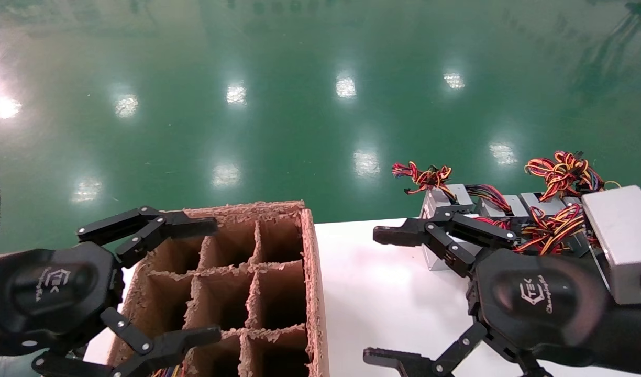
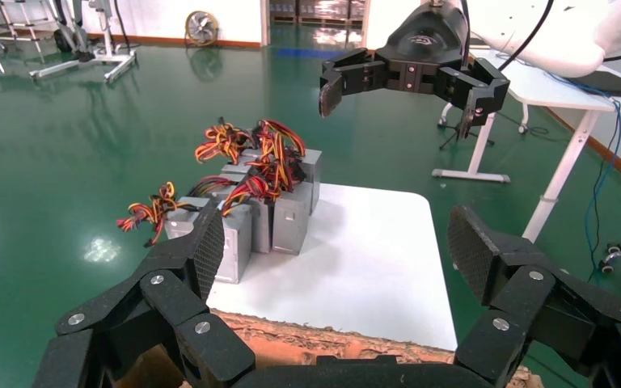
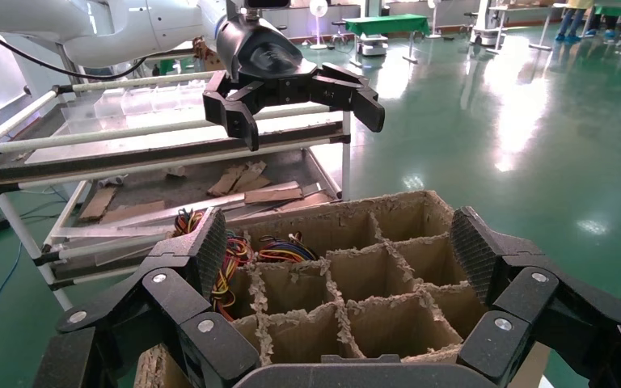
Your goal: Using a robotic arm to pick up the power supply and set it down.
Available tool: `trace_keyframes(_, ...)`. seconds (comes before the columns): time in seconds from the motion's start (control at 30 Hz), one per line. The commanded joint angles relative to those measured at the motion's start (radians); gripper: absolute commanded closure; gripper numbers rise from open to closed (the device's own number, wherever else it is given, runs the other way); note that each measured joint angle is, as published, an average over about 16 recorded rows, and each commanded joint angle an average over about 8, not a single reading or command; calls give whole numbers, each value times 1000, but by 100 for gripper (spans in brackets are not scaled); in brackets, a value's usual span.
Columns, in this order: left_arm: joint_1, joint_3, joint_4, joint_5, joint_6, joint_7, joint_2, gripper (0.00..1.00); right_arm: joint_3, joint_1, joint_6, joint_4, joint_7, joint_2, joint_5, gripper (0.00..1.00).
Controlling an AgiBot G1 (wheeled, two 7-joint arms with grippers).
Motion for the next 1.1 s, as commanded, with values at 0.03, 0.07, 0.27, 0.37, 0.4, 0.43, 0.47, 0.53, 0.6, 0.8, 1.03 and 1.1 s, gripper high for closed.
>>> trace_keyframes(0.03,0,0,0,0,0,0,0,0,0,0,0,0,0,0,0,0)
trace_keyframes(0.07,0,0,0,0,0,0,0,0,0,0,0,0,0,0,0,0)
trace_keyframes(0.27,0,0,0,0,0,0,0,0,0,0,0,0,0,0,0,0)
trace_keyframes(0.37,0,0,0,0,0,0,0,0,0,0,0,0,0,0,0,0)
trace_keyframes(0.4,0,0,0,0,0,0,0,0,0,0,0,0,0,0,0,0)
trace_keyframes(0.43,0,0,0,0,0,0,0,0,0,0,0,0,0,0,0,0)
trace_keyframes(0.47,0,0,0,0,0,0,0,0,0,0,0,0,0,0,0,0)
trace_keyframes(0.53,0,0,0,0,0,0,0,0,0,0,0,0,0,0,0,0)
trace_keyframes(0.6,0,0,0,0,0,0,0,0,0,0,0,0,0,0,0,0)
trace_keyframes(0.8,0,0,0,0,0,0,0,42,0,0,0,0,0,0,0,0)
trace_keyframes(1.03,0,0,0,0,0,0,0,100,0,0,0,0,0,0,0,0)
trace_keyframes(1.1,0,0,0,0,0,0,0,100,-2,0,-1,1,2,0,-2,0)
